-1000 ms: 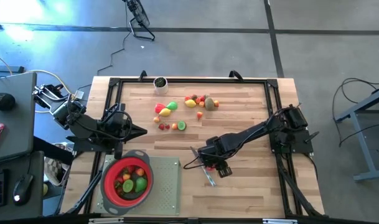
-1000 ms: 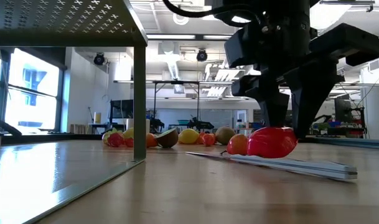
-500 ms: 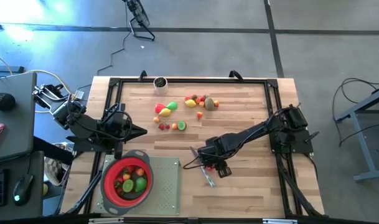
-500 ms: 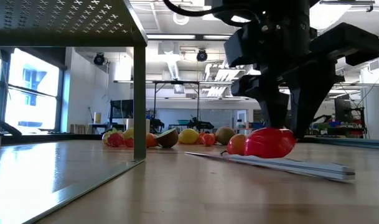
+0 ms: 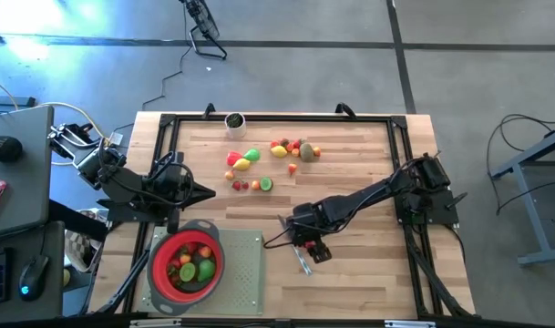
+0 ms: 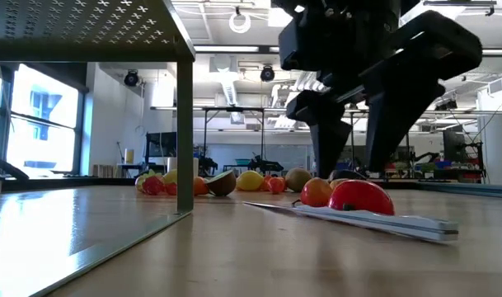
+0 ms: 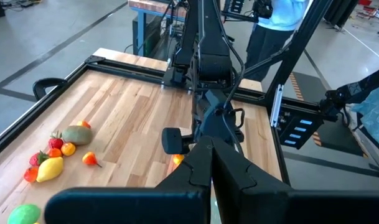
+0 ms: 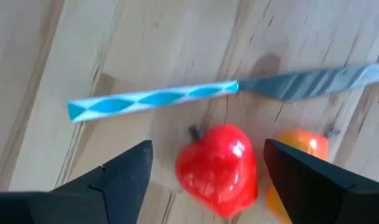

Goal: Pick & Place Fruit
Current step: Put the half apple into the red strainer bowl on the shelf

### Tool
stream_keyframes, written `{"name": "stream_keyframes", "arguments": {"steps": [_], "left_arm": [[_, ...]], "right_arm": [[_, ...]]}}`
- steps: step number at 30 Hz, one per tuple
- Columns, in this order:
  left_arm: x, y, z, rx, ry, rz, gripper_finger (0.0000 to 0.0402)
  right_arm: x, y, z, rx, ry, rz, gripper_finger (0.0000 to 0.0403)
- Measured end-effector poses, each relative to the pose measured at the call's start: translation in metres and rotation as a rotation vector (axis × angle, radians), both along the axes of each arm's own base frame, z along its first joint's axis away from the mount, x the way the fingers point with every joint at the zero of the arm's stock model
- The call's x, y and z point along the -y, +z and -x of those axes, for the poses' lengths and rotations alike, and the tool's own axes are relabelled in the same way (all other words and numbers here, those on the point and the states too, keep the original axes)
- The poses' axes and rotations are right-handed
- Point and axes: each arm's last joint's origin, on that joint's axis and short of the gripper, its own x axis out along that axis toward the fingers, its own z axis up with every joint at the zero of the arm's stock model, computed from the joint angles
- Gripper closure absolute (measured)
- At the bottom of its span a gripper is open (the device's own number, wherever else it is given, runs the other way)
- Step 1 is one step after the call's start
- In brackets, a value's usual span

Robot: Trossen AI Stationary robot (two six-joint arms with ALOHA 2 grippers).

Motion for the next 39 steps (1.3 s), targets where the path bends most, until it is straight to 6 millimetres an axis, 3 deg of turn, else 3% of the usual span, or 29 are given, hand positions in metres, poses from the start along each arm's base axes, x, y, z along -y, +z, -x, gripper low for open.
{"name": "stream_keyframes", "arguments": {"steps": [10,27,39], "left_arm": [[0.0,-0.002,0.0,-0.015,-0.003,-0.006,0.0402],[-0.001,-0.004,0.001,-0.038,-0.003,-0.019,0.0402],[-0.001,-0.004,0.001,-0.039,0.004,0.001,0.0402]], "right_arm": [[-0.008,-0.03,-0.001,-0.063,0.083,0.11,0.0104],[-0.005,-0.032,0.004,-0.1,0.206,0.169,0.0103],[-0.004,-0.033,0.007,-0.112,0.354,0.2,0.0079]]}}
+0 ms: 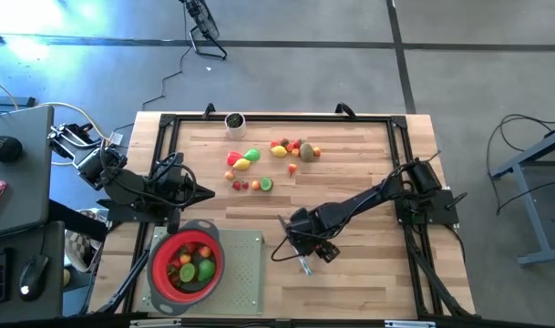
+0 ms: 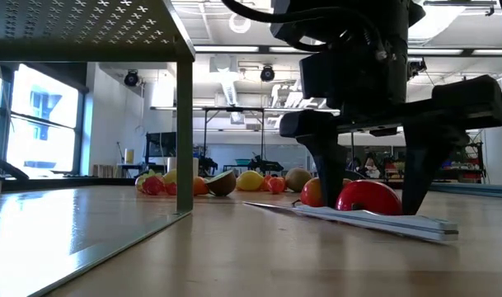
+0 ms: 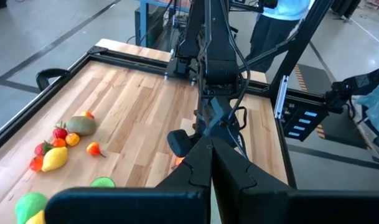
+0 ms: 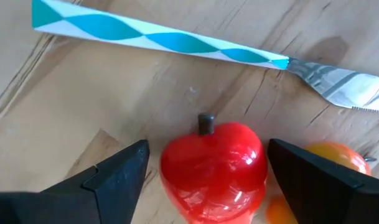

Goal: Pick & Place Fruit
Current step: Put the half apple into the red strainer bowl on the shelf

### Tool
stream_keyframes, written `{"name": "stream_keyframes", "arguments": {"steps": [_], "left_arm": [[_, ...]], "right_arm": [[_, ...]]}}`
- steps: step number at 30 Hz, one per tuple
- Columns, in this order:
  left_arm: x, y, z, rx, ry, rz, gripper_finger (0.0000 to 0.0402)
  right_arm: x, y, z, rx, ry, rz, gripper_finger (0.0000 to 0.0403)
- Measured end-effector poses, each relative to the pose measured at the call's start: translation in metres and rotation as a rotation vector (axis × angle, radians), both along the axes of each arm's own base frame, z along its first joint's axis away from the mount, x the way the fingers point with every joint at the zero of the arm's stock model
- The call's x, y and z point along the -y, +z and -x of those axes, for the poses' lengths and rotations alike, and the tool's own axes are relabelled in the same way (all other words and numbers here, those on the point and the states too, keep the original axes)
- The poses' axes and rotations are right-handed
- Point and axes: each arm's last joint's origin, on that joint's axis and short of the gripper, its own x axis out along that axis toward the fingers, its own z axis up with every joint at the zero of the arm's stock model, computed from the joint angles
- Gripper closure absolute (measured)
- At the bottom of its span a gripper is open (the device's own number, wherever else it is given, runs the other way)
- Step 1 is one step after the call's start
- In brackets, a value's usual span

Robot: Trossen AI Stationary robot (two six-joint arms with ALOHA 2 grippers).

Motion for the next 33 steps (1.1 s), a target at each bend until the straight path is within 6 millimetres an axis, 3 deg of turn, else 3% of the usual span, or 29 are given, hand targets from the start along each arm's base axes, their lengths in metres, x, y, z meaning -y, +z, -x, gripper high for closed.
{"name": "stream_keyframes", "arguments": {"steps": [23,33], "left_arm": [[0.0,0.0,0.0,-0.003,0.005,0.012,0.0402],[0.0,0.0,0.0,-0.003,0.005,0.012,0.0402]], "right_arm": [[0.013,-0.001,0.0,-0.036,-0.017,-0.004,0.0102],[0.013,-0.001,-0.002,-0.027,-0.07,-0.018,0.0146]]}}
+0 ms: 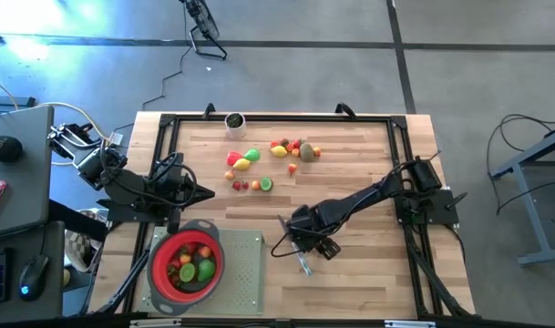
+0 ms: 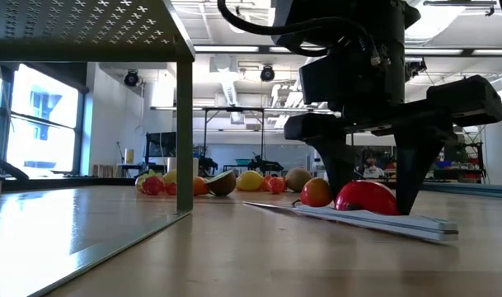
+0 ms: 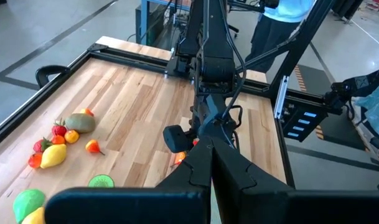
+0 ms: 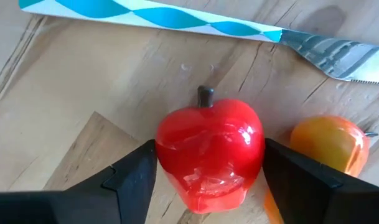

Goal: Pick & Place Fruit
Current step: Put the half apple into the red strainer bowl on the shelf

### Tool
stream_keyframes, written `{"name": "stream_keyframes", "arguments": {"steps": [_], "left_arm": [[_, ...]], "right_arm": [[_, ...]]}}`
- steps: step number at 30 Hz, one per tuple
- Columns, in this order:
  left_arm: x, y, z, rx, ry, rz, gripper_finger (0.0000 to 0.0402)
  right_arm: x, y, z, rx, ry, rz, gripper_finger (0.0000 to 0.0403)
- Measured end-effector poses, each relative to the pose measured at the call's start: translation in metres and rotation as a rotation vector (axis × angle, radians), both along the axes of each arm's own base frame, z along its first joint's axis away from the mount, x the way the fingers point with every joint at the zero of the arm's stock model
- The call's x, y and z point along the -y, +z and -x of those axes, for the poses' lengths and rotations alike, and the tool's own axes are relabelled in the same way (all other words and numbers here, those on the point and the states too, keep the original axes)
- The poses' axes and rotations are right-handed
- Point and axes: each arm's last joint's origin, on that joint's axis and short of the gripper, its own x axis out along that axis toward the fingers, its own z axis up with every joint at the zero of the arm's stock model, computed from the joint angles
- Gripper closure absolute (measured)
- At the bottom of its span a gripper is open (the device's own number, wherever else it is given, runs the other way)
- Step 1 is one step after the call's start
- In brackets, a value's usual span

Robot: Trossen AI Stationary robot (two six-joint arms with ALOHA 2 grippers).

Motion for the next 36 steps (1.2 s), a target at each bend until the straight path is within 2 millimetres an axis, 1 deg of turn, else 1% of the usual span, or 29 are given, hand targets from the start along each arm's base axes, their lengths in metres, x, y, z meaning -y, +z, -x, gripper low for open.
{"name": "stream_keyframes", "arguments": {"steps": [7,12,15,20,27,33,36], "left_arm": [[0.0,0.0,0.0,0.0,0.0,0.0,0.0402],[0.0,0.0,0.0,0.0,0.0,0.002,0.0402],[0.0,0.0,0.0,-0.001,0.001,0.002,0.0402],[0.0,0.0,0.0,-0.003,0.001,0.0,0.0402],[0.0,0.0,0.0,-0.005,0.001,-0.002,0.0402],[0.0,0.0,0.0,-0.005,0.003,-0.005,0.0402],[0.0,0.0,0.0,-0.005,0.005,-0.006,0.0402]], "right_arm": [[-0.001,0.0,-0.001,0.003,-0.025,-0.016,0.0144],[-0.002,0.001,-0.003,0.023,-0.044,-0.04,0.0152],[-0.002,0.003,-0.004,0.03,-0.092,-0.057,0.0149],[0.0,0.012,-0.002,0.043,-0.123,-0.078,0.0153],[0.004,0.037,0.001,0.106,-0.184,-0.125,0.0152],[0.01,0.065,0.006,0.176,-0.264,-0.161,0.0154],[0.015,0.082,0.009,0.23,-0.317,-0.185,0.0152]]}}
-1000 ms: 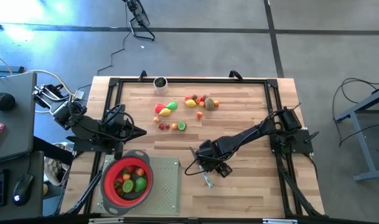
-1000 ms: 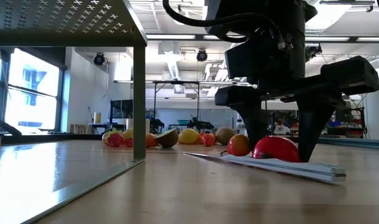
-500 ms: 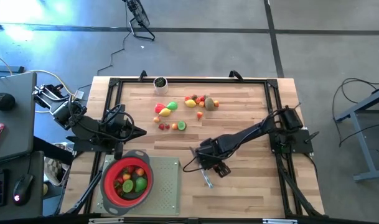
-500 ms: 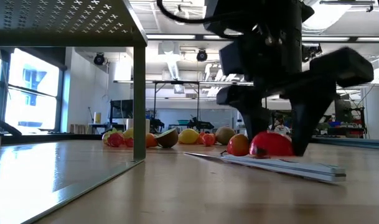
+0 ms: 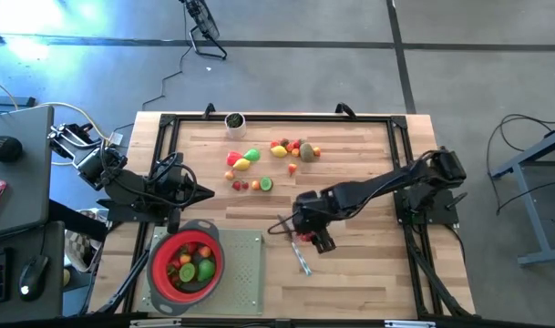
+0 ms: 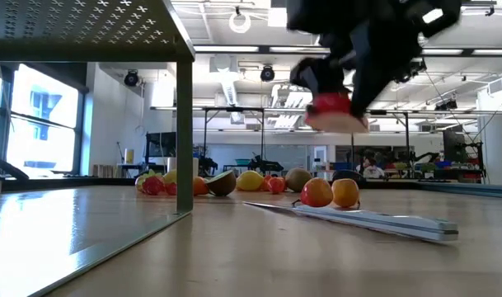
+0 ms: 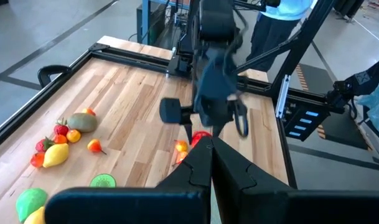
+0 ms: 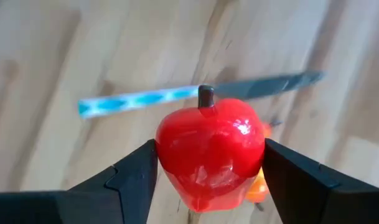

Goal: Pick & Place Fruit
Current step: Put the half apple into the red strainer bowl on the shelf

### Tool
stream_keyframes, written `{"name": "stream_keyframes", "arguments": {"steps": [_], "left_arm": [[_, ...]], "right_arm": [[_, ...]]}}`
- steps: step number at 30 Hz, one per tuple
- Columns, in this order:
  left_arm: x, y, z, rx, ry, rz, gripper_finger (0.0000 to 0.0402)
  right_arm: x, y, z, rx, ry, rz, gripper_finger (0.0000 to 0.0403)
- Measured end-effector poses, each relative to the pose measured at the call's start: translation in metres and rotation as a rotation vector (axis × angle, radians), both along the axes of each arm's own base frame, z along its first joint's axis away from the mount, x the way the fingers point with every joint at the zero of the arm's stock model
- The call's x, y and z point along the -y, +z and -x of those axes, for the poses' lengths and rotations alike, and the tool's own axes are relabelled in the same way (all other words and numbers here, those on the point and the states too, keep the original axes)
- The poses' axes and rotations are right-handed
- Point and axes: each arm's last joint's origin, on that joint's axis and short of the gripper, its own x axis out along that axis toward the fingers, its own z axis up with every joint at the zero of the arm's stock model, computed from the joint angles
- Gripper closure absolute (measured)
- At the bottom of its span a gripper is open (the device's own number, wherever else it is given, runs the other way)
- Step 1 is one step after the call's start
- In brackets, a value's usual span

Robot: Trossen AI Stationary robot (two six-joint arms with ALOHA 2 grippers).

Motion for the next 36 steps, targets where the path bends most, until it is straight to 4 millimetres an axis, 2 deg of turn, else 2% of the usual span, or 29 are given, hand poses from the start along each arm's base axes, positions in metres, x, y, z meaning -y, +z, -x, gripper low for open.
{"name": "stream_keyframes", "arguments": {"steps": [13,19,23,26,33,36], "left_arm": [[0.0,0.0,0.0,-0.001,-0.005,-0.02,0.0402],[0.001,-0.001,-0.002,-0.007,-0.012,-0.041,0.0402],[0.006,-0.002,-0.008,-0.02,-0.077,-0.159,0.0402],[0.014,-0.002,-0.019,-0.006,-0.134,-0.315,0.0402],[0.032,-0.004,-0.049,0.02,-0.198,-0.733,0.0402],[0.032,-0.006,-0.059,0.0,-0.17,-0.845,0.0402]], "right_arm": [[0.029,0.081,0.014,0.346,-0.243,-0.206,0.0154],[0.038,0.12,0.022,0.546,-0.26,-0.385,0.0153],[0.041,0.138,0.027,0.626,-0.238,-0.485,0.0153],[0.041,0.143,0.029,0.649,-0.227,-0.526,0.0153],[0.039,0.144,0.029,0.623,-0.233,-0.577,0.0153],[0.039,0.144,0.03,0.606,-0.232,-0.606,0.0153]]}}
